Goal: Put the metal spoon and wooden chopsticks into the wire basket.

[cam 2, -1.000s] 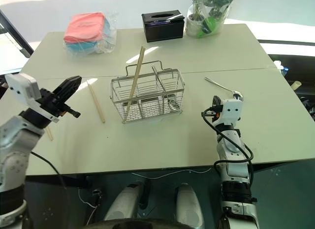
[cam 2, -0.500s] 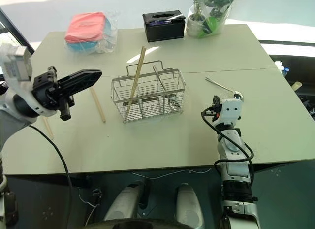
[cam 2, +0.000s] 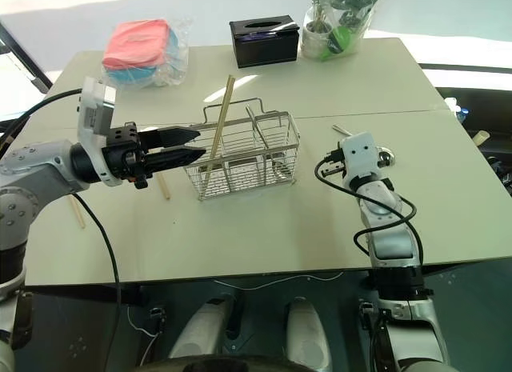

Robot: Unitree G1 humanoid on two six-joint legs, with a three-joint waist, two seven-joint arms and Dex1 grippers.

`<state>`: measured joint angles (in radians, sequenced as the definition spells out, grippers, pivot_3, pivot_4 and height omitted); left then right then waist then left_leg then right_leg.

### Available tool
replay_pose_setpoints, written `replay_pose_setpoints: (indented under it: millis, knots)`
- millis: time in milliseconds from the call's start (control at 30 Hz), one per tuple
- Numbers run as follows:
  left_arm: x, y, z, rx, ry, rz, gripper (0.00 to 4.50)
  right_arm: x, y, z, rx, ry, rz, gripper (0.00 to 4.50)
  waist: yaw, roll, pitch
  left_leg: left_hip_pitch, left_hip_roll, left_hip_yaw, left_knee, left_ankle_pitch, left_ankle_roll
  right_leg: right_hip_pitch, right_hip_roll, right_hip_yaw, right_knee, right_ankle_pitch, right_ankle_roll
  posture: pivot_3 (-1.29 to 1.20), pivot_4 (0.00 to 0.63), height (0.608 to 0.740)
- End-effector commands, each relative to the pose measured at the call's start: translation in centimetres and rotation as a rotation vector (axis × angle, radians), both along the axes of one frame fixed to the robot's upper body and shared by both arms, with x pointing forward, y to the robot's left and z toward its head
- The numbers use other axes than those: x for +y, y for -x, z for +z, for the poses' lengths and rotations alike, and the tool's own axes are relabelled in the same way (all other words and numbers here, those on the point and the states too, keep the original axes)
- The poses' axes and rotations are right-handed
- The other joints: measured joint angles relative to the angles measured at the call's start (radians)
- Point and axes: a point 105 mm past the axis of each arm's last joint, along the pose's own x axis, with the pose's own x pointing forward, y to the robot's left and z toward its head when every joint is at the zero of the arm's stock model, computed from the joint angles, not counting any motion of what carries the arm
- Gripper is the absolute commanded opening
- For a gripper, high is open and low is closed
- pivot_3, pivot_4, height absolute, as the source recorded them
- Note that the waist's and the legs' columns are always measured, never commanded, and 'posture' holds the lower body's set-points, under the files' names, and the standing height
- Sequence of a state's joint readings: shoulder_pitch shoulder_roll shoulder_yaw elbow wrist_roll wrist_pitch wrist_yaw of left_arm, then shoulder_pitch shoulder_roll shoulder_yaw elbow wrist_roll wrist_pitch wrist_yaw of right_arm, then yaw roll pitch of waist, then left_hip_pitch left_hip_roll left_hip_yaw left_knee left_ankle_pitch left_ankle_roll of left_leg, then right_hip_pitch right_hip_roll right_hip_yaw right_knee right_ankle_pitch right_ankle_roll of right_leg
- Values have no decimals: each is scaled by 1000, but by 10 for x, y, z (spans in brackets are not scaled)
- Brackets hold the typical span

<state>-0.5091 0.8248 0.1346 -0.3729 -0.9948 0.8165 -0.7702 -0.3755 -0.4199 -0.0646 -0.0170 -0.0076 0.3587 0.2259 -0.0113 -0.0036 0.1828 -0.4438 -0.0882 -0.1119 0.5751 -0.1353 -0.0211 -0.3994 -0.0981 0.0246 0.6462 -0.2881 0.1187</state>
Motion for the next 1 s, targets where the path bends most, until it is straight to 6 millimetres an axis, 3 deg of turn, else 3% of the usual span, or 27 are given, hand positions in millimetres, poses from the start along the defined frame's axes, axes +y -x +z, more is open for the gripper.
replay_pose_setpoints:
  millis: [33,233,367,533,800,900,1000]
  knots:
    - [-1,1,5,-48,-2,-3,4330,2,0,21,-19,44,32,0,1,-1,0,0,0,0,0,0,0,0,0,0,0,0,0,0,150,740]
    - [-3,-1,5,-87,0,25,4464,1,1,25,98,160,123,0,0,-1,1,0,0,0,0,0,0,0,-1,0,0,0,0,0,150,740]
    - [-4,-4,5,-96,18,36,4464,-17,-9,35,148,208,134,0,-2,-3,2,0,0,1,0,0,0,0,-1,0,0,0,0,0,150,740]
    - [-6,0,3,-92,21,19,4464,-28,-10,33,256,286,203,0,0,-4,4,-1,0,1,0,0,0,0,-1,-1,-1,0,0,0,150,740]
    - [-8,2,0,-90,34,25,4464,-39,-18,40,296,239,197,0,-2,-5,6,-1,0,1,1,0,0,0,-1,-1,-1,0,0,0,150,740]
    - [-9,3,-1,-89,37,28,4500,-44,-17,37,306,227,190,771,-1,-5,6,-1,0,1,1,0,0,0,-1,-1,-1,0,0,0,150,740]
    - [-9,4,-2,-87,41,26,4500,-46,-15,40,324,230,207,2250,0,-5,6,-1,0,1,1,0,0,0,-1,-1,-1,0,0,0,150,740]
